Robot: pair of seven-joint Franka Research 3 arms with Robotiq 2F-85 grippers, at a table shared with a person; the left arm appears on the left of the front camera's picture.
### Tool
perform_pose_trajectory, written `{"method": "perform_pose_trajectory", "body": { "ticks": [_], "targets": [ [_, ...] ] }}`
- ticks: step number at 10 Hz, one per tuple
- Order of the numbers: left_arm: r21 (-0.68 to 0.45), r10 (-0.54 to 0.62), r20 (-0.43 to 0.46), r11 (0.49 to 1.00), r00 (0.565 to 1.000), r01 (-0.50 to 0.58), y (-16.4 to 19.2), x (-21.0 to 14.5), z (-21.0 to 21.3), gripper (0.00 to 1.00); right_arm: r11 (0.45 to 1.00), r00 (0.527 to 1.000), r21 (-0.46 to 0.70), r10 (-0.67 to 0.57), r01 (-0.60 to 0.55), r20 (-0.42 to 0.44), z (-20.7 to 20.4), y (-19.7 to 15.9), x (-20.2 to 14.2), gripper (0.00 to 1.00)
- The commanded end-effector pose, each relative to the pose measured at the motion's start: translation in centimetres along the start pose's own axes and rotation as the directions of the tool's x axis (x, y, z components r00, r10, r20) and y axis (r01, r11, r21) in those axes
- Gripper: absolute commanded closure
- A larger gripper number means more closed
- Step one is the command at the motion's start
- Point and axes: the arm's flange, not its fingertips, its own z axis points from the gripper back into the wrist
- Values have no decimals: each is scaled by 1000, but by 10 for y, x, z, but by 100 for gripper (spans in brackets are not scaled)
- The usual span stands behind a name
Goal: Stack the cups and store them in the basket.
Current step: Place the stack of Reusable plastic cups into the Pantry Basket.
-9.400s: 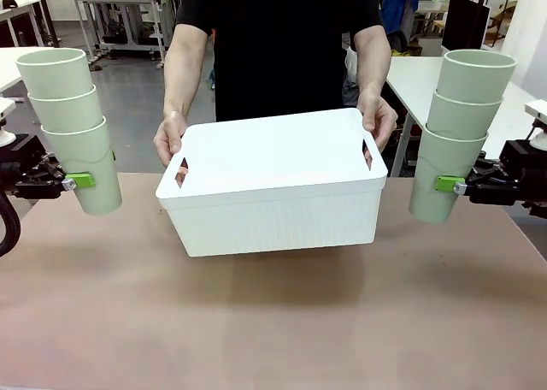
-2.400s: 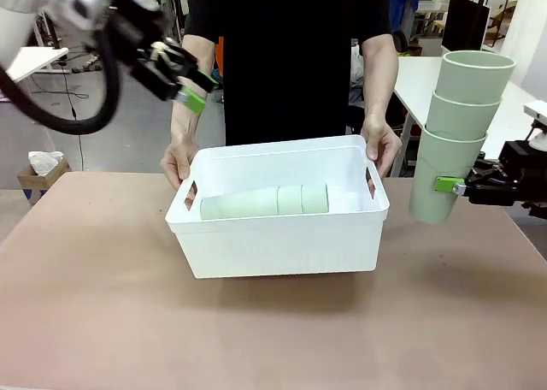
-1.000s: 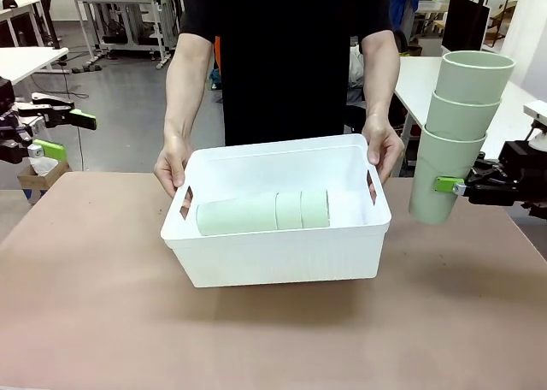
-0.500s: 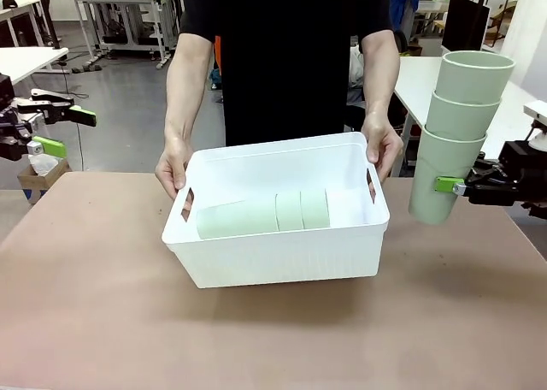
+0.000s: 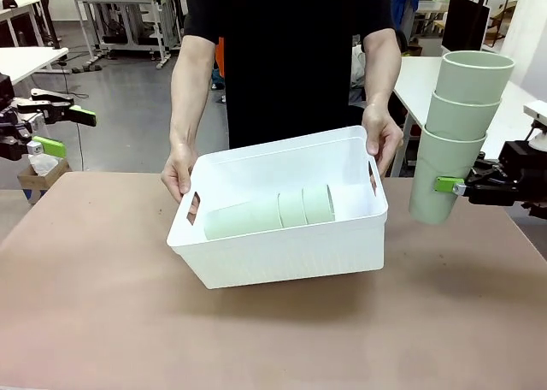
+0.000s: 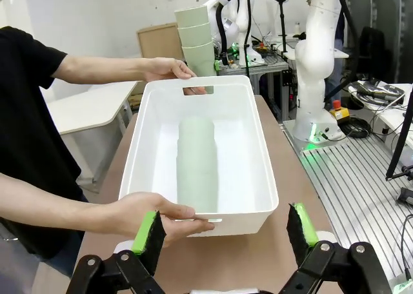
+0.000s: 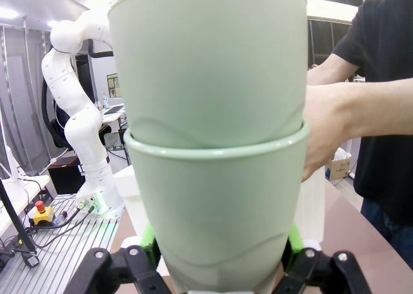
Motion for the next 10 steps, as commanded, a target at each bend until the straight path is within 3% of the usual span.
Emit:
{"method": "perform_pose_trajectory", "body": {
  "ticks": [1, 10],
  "targets": [
    [-2, -4, 0, 1000, 1000, 4, -1, 2, -1, 0, 1000, 1000, -1, 12, -12, 1, -1, 0, 5, 14],
    [-2, -4, 0, 1000, 1000, 4, -1, 2, -1, 0, 1000, 1000, 0, 0, 0, 0, 0, 0, 0, 14]
  ]
}}
